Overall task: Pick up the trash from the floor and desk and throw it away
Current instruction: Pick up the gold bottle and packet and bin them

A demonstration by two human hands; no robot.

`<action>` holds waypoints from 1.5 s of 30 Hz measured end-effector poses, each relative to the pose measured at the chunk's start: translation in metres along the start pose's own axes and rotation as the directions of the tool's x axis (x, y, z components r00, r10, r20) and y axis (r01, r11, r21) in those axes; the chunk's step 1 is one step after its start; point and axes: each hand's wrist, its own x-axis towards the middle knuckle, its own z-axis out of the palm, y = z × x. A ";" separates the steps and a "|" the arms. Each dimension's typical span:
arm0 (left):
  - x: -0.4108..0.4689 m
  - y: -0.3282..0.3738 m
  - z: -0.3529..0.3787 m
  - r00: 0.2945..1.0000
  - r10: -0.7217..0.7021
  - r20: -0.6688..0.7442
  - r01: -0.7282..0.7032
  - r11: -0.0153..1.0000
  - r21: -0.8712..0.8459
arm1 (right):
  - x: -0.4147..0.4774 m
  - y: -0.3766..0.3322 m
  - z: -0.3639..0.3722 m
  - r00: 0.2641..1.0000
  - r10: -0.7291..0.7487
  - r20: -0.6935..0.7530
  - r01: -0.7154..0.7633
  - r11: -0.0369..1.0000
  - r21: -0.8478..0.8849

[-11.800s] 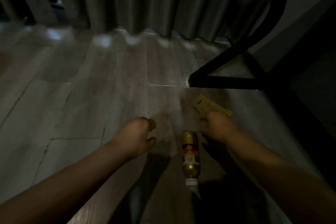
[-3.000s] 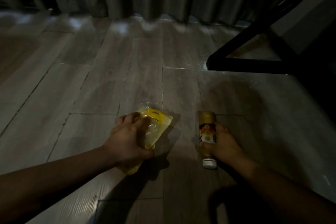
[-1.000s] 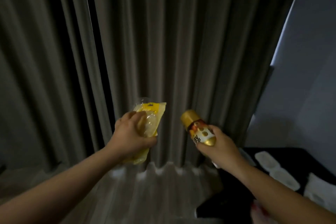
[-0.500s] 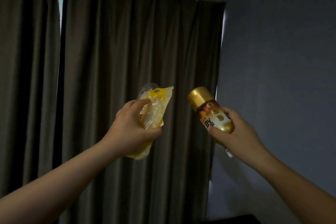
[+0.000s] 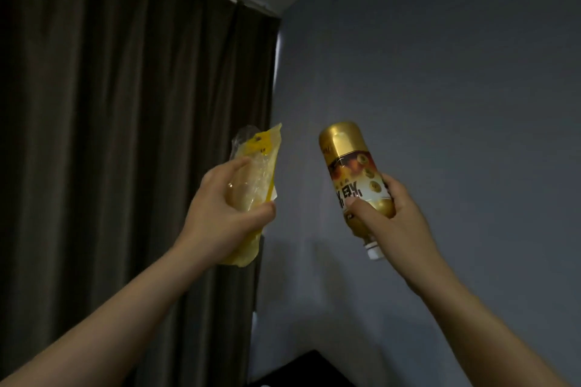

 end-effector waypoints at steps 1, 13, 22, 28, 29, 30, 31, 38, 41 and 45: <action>0.005 0.000 0.007 1.000 0.012 0.012 -0.012 1.000 -0.024 | -0.001 -0.003 -0.004 0.999 -0.003 -0.032 0.002 0.999 -0.035; 0.008 0.009 0.065 0.926 0.296 0.233 -0.174 0.884 -0.433 | -0.089 -0.064 -0.033 0.899 -0.059 -0.433 -0.167 0.870 -0.465; -0.071 0.121 0.080 0.800 0.533 0.275 -0.150 0.622 -0.769 | -0.214 -0.192 -0.061 0.740 -0.188 -0.645 -0.420 0.621 -0.662; -0.139 0.231 0.042 0.726 0.655 0.209 -0.096 0.398 -0.912 | -0.308 -0.300 -0.073 0.633 -0.344 -0.693 -0.538 0.447 -0.714; -0.153 0.252 0.032 0.714 0.673 0.194 -0.086 0.360 -0.929 | -0.327 -0.319 -0.074 0.610 -0.371 -0.700 -0.560 0.424 -0.712; -0.168 0.272 0.021 0.701 0.689 0.186 -0.069 0.325 -0.943 | -0.346 -0.338 -0.075 0.584 -0.396 -0.708 -0.585 0.400 -0.706; -0.183 0.291 0.010 0.689 0.701 0.182 -0.046 0.293 -0.955 | -0.364 -0.358 -0.075 0.559 -0.421 -0.714 -0.606 0.380 -0.698; -0.292 0.415 -0.072 0.580 0.808 0.102 0.095 0.058 -0.994 | -0.483 -0.481 -0.054 0.425 -0.582 -0.693 -0.742 0.213 -0.635; -0.334 0.455 -0.106 0.549 0.834 0.051 0.162 -0.045 -0.986 | -0.525 -0.520 -0.035 0.364 -0.638 -0.679 -0.801 0.158 -0.577; -0.376 0.491 -0.143 0.486 0.873 -0.048 0.223 -0.177 -0.959 | -0.561 -0.556 -0.014 0.275 -0.706 -0.652 -0.876 0.095 -0.473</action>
